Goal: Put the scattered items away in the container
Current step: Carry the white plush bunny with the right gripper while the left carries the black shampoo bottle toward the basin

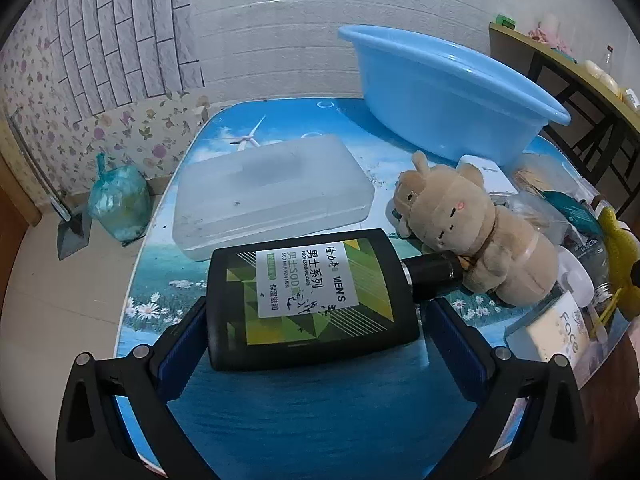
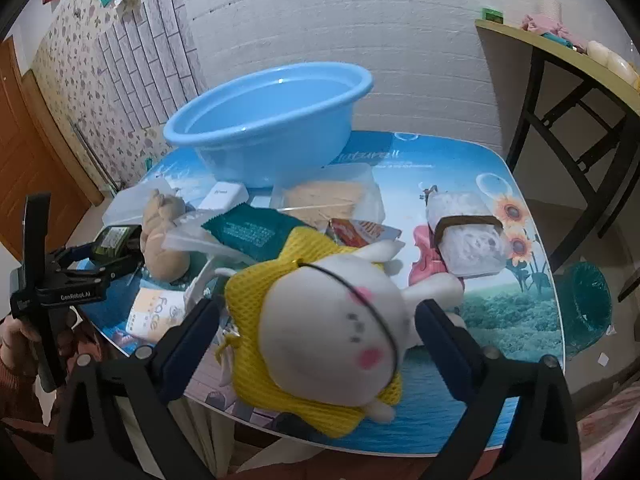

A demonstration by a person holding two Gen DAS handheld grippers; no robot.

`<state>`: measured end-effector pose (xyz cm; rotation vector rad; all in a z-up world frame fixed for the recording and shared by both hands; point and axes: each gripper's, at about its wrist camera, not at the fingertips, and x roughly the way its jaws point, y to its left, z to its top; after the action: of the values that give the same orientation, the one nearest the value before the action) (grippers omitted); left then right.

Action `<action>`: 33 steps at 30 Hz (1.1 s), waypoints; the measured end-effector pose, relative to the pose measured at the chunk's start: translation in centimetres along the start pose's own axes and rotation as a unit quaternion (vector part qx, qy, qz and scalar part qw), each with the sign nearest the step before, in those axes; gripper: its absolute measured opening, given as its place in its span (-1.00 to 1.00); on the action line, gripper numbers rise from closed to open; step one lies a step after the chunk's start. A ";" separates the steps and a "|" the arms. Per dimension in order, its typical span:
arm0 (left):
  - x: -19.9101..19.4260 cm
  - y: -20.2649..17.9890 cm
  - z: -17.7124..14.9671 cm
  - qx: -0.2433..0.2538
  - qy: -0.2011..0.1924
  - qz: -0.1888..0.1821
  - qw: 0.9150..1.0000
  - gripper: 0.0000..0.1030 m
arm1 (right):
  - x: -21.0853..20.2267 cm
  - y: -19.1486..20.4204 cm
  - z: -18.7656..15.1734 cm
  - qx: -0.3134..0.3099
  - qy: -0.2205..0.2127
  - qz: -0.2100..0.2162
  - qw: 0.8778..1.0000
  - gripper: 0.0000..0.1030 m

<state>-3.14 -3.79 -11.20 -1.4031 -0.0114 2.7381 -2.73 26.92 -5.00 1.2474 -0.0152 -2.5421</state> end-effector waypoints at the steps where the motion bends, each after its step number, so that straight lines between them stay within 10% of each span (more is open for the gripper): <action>1: 0.1 -0.1 0.0 0.002 0.001 -0.001 1.000 1.00 | 0.1 0.0 -0.1 0.000 0.002 0.000 1.000 0.95; 33: -1.7 0.3 -1.0 0.005 -0.012 -0.021 1.000 0.78 | -1.0 -1.3 0.0 0.024 -0.009 0.000 1.000 0.46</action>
<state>-1.40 -4.20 -10.43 -1.3507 -0.0269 2.7172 -2.50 28.42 -4.46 1.2424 -0.0816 -2.5676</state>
